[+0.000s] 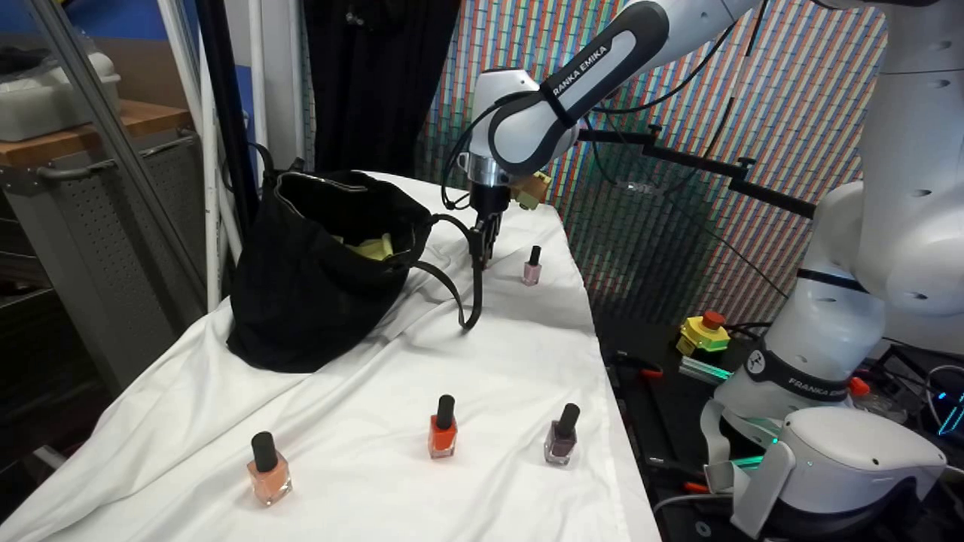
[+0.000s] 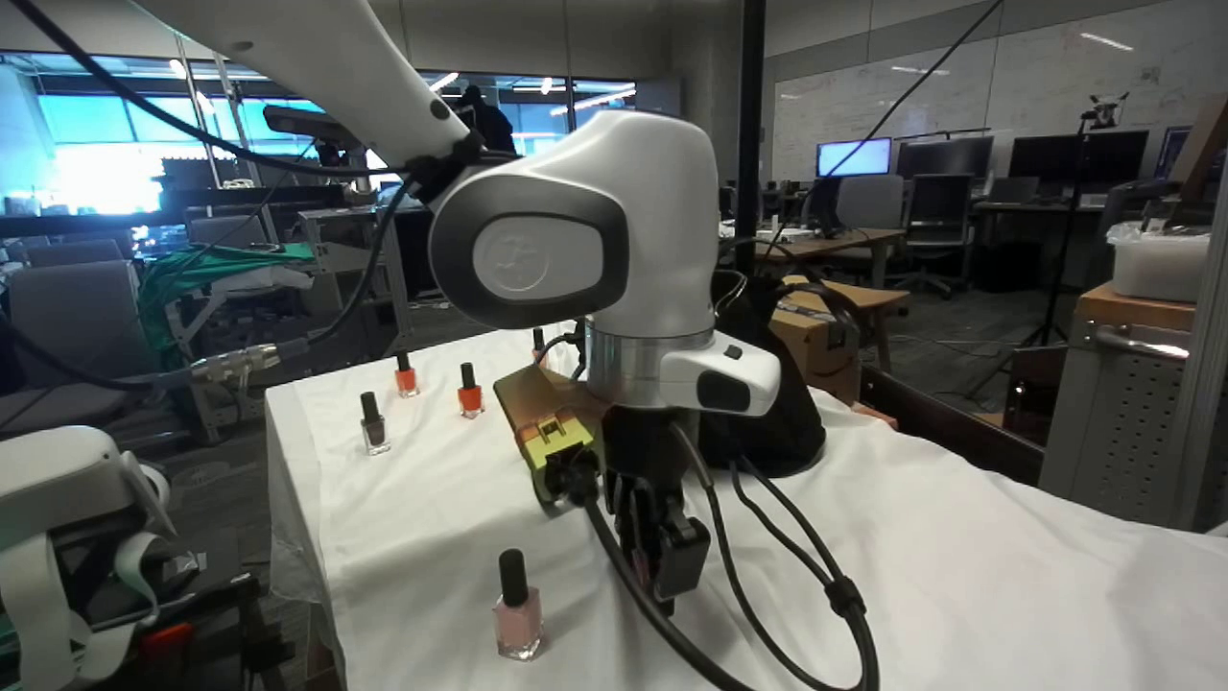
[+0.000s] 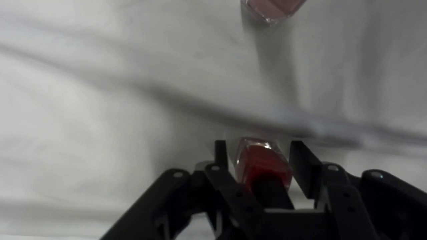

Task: Put all the nail polish bottles into the bag

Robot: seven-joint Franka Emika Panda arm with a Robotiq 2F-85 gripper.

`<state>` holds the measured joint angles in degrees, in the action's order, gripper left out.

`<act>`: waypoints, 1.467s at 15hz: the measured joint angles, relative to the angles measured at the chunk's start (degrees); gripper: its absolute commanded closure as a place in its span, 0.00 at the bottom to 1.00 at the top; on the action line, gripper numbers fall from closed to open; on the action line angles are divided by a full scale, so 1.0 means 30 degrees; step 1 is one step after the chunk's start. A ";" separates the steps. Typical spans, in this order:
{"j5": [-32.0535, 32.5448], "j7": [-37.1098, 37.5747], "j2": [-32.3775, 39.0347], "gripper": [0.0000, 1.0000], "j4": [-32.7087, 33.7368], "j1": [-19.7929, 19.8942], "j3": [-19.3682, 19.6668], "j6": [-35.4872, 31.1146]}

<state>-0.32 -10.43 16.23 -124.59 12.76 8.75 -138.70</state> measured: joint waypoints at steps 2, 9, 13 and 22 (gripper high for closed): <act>0.0000 0.0000 0.0005 0.84 0.0013 -0.0001 0.0000 0.0014; 0.0316 0.0025 0.0028 0.84 0.0365 -0.0289 -0.0020 0.0505; 0.1571 0.0596 -0.0052 0.84 0.1046 -0.0712 -0.0014 0.1507; 0.4141 0.2596 -0.2645 0.84 0.1542 -0.2260 -0.0215 0.3639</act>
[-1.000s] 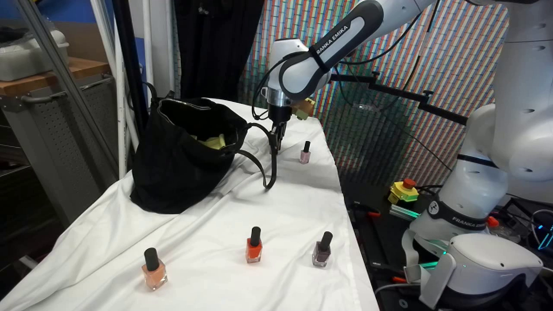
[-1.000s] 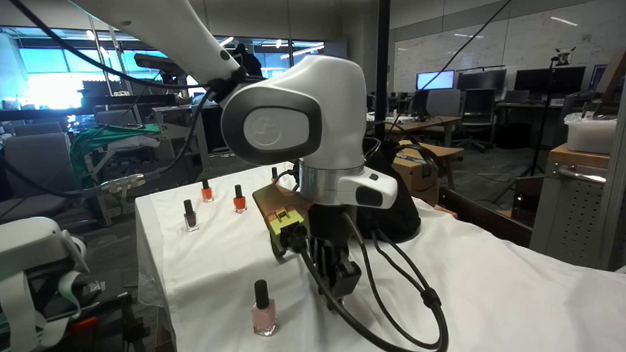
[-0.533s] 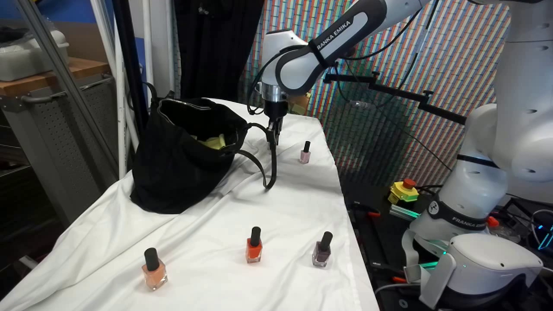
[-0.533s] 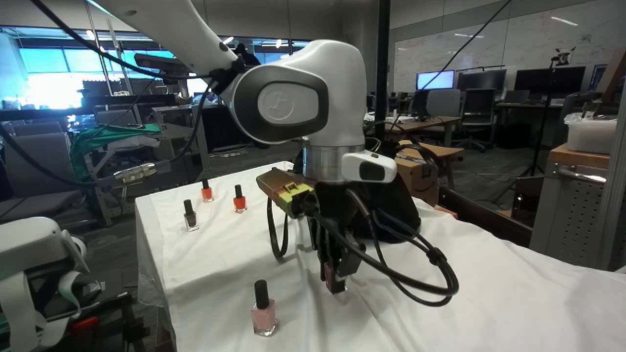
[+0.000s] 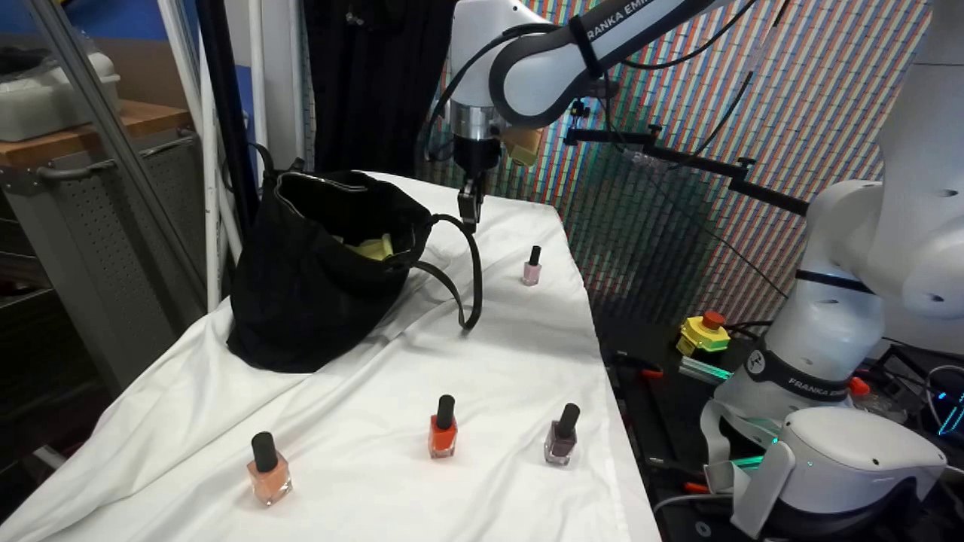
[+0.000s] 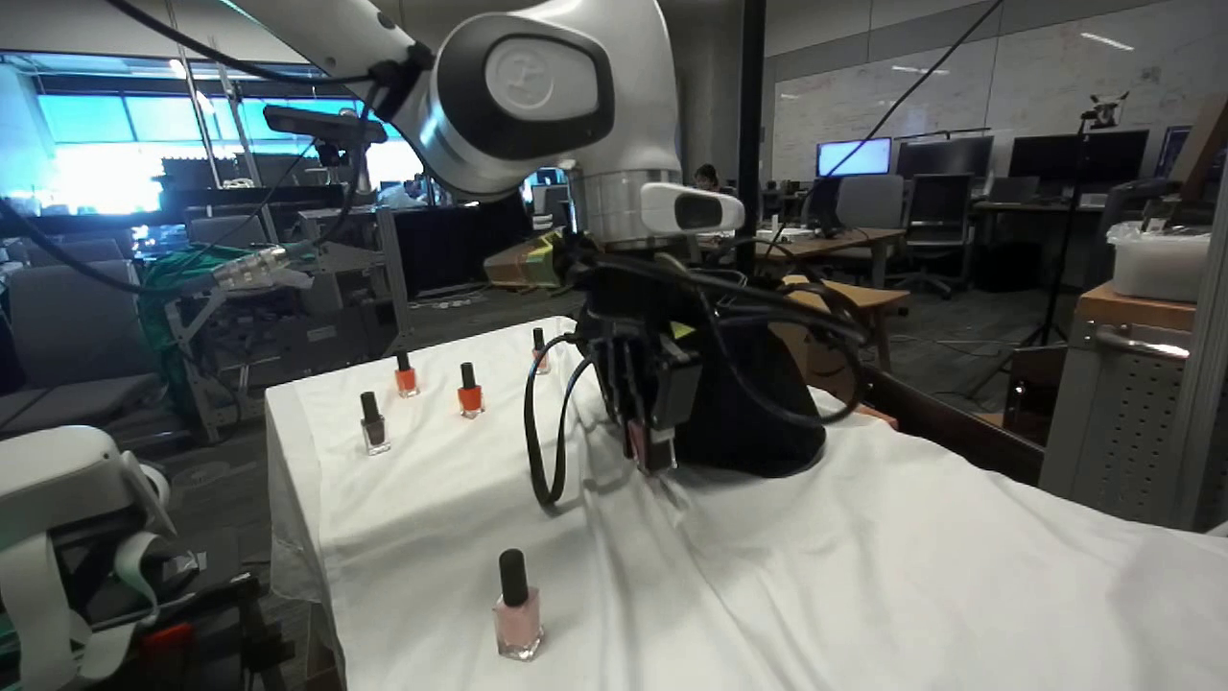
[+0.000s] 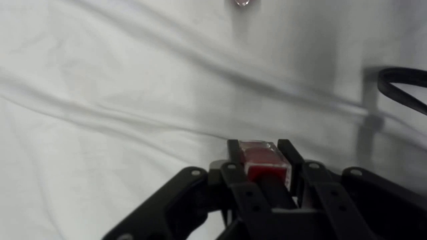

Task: Put all the nail polish bottles into the bag

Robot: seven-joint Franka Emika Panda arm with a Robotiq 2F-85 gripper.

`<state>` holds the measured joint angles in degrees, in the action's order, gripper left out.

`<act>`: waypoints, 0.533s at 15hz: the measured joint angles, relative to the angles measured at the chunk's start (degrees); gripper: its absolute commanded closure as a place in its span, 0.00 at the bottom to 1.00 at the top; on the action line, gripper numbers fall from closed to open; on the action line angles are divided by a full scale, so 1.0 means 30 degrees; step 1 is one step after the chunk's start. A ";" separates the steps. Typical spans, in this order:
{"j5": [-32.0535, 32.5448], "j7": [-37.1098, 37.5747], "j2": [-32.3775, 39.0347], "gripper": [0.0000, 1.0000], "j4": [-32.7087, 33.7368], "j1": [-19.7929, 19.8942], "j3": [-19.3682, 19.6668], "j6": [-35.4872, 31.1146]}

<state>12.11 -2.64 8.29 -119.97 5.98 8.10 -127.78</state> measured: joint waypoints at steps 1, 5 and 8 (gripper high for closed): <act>0.0222 0.0187 -0.0402 0.84 0.0005 -0.0212 -0.0150 0.0146; 0.0852 0.0924 -0.1518 0.84 0.0189 -0.1036 -0.1017 0.0348; 0.1132 0.1404 -0.1626 0.84 0.0765 -0.1653 -0.1800 0.0455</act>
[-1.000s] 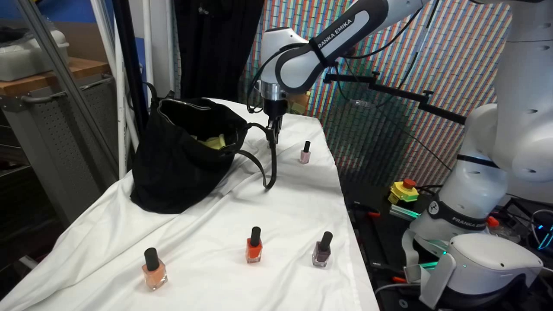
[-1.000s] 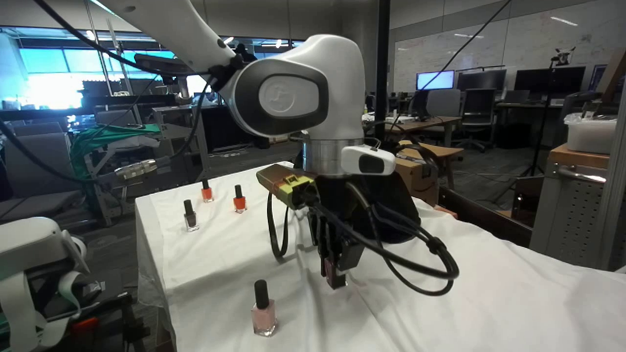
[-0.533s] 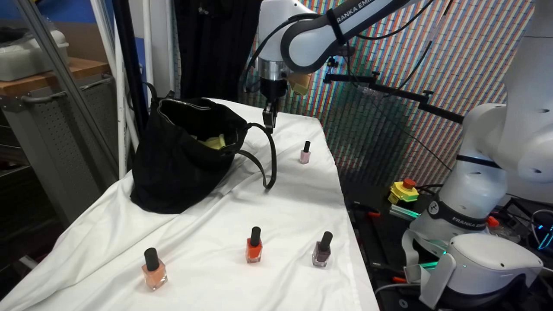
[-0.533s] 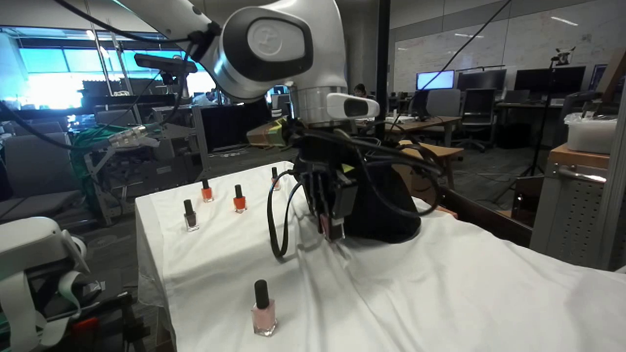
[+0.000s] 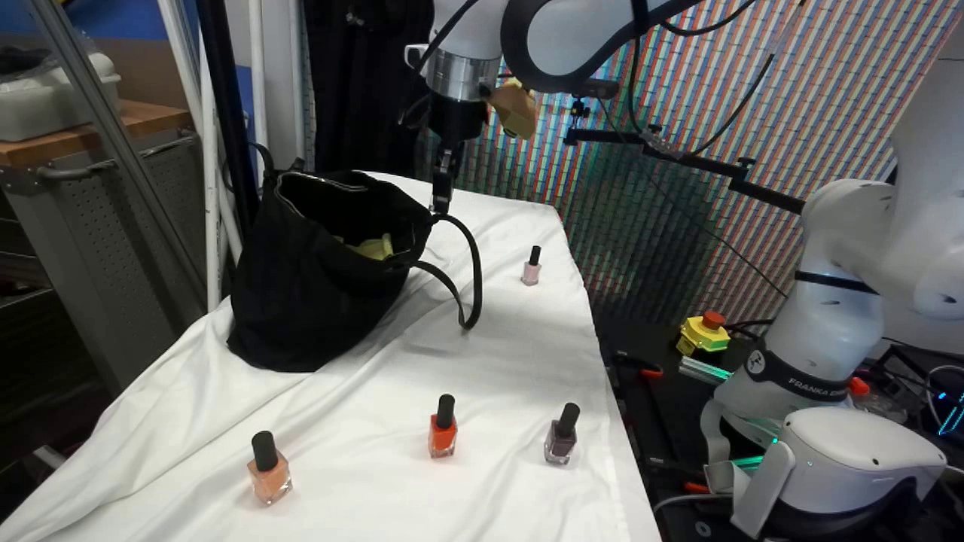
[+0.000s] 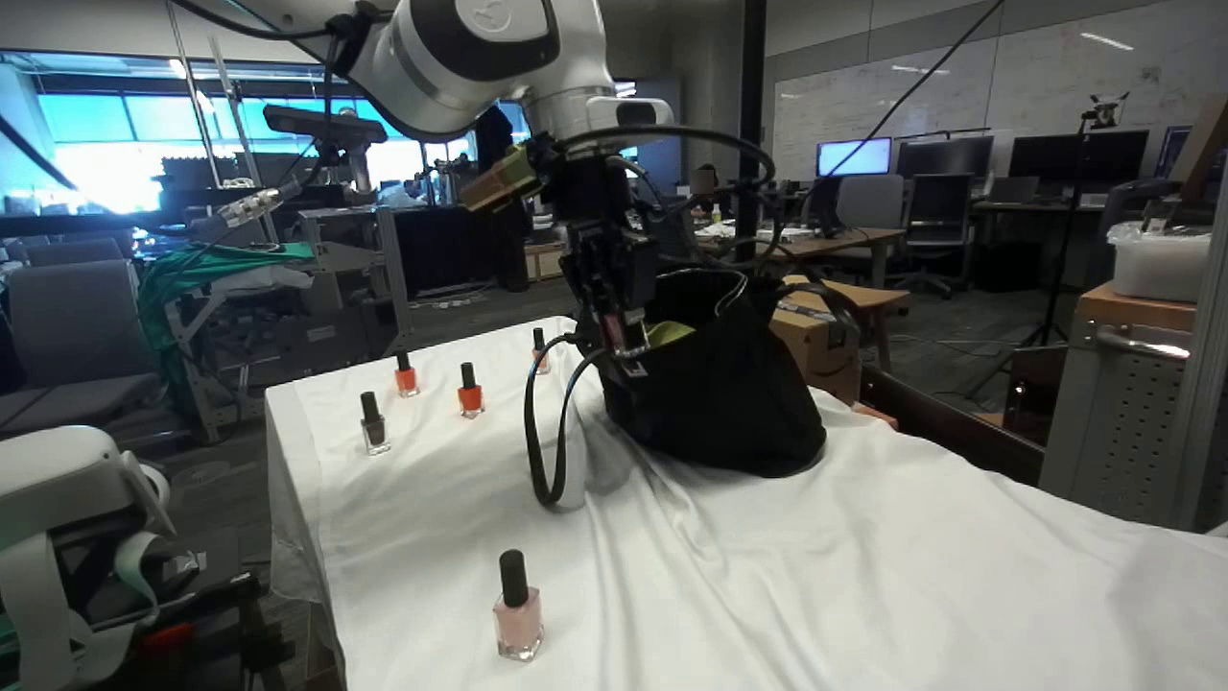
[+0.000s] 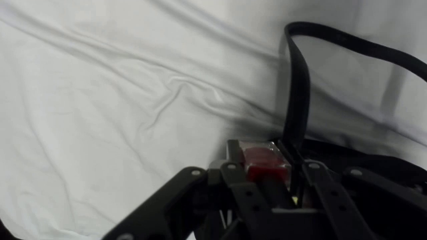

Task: Put all the nail polish bottles into the bag

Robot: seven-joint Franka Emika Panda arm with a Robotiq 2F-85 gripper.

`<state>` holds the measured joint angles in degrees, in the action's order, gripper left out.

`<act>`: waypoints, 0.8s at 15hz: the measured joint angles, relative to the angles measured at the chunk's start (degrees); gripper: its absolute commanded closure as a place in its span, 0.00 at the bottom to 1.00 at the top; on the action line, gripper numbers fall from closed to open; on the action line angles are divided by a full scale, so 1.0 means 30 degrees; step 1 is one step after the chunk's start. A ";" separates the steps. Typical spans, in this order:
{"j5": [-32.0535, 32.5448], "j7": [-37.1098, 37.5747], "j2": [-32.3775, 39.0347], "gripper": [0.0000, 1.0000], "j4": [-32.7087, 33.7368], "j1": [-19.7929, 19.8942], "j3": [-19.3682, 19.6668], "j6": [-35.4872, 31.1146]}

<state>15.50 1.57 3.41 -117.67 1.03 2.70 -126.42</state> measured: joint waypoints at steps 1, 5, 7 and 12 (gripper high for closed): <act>0.0001 0.0061 0.0079 0.84 0.0241 -0.0179 -0.0208 0.0032; 0.0000 0.0139 0.0936 0.84 0.1525 -0.0637 -0.0710 0.0102; 0.0000 0.0139 0.1704 0.84 0.2432 -0.0730 -0.0769 0.0136; -0.0004 0.0137 0.3788 0.34 0.4787 -0.0802 -0.0769 0.0348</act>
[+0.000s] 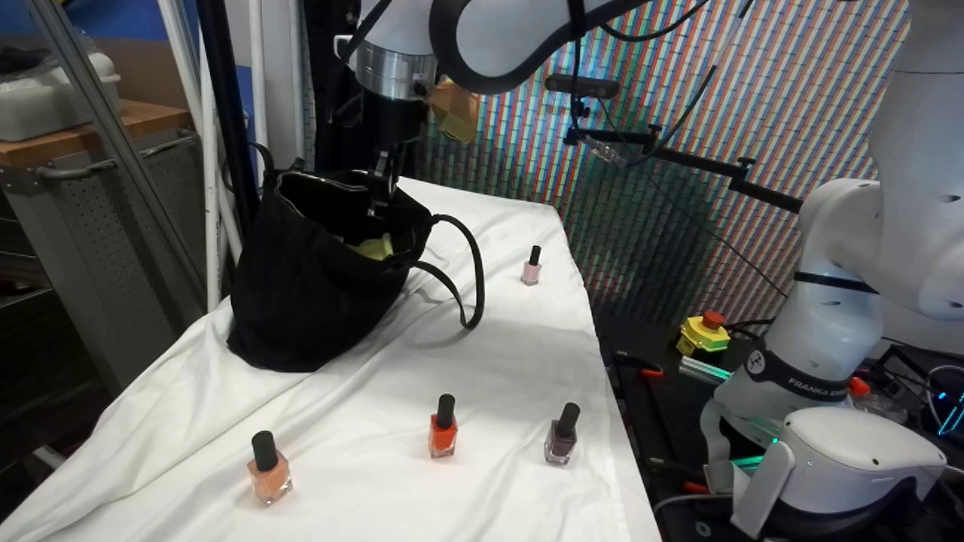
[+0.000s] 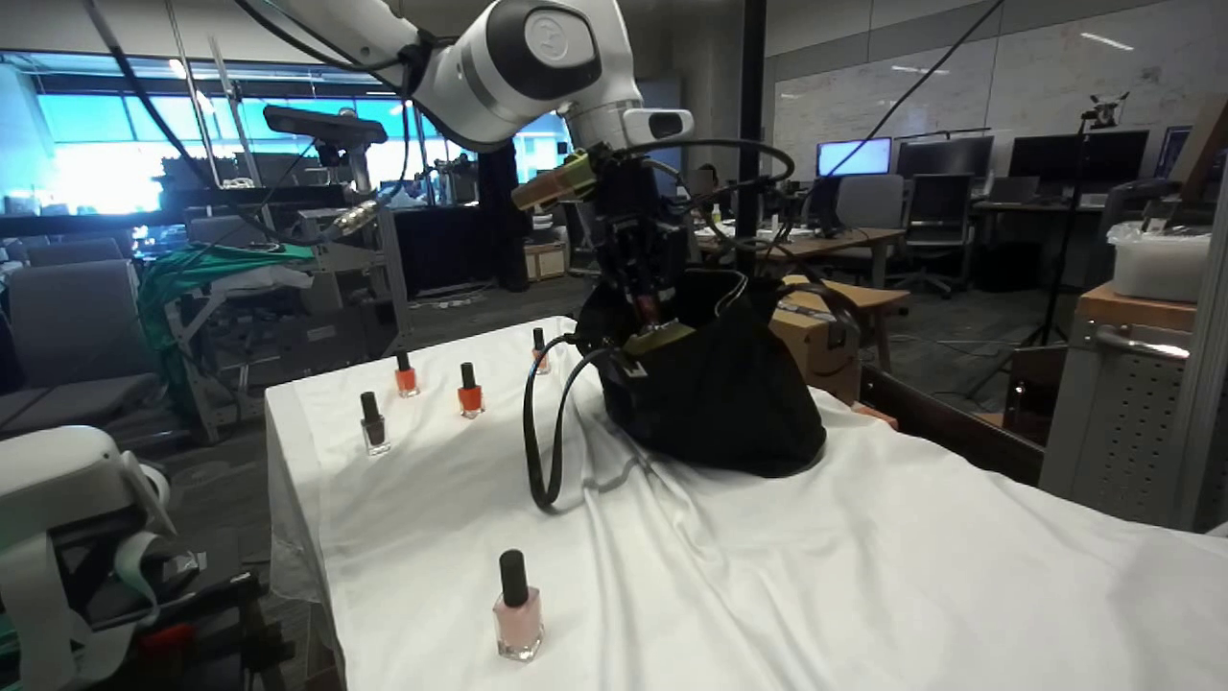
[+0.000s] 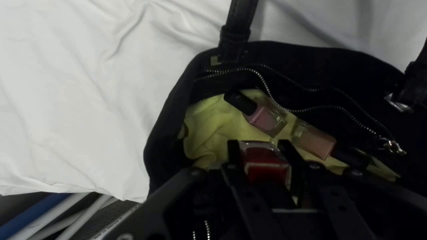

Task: Put all the nail polish bottles into the bag

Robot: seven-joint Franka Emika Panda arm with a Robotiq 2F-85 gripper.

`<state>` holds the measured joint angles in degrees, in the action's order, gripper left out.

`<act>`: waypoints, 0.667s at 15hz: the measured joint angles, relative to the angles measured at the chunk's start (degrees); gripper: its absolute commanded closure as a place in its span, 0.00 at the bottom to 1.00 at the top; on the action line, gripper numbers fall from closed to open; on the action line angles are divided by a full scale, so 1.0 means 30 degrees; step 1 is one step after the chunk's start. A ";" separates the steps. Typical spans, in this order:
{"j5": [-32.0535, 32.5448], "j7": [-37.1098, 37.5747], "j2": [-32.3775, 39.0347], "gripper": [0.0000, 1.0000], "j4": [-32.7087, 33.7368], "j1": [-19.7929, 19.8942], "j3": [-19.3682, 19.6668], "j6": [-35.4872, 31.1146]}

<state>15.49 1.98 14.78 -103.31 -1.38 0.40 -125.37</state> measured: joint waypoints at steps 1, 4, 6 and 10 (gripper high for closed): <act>0.0000 0.0000 0.0330 0.29 0.0378 -0.0053 -0.0001 0.0045; -0.0037 0.0000 0.1016 0.08 0.1321 -0.0217 -0.0006 0.0110; -0.0072 0.0001 0.1178 0.01 0.1752 -0.0306 -0.0007 0.0297; -0.0398 0.0165 0.1047 0.00 0.2363 -0.0352 0.0002 0.1907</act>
<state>14.30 2.48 17.92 -96.22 -2.44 0.40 -119.65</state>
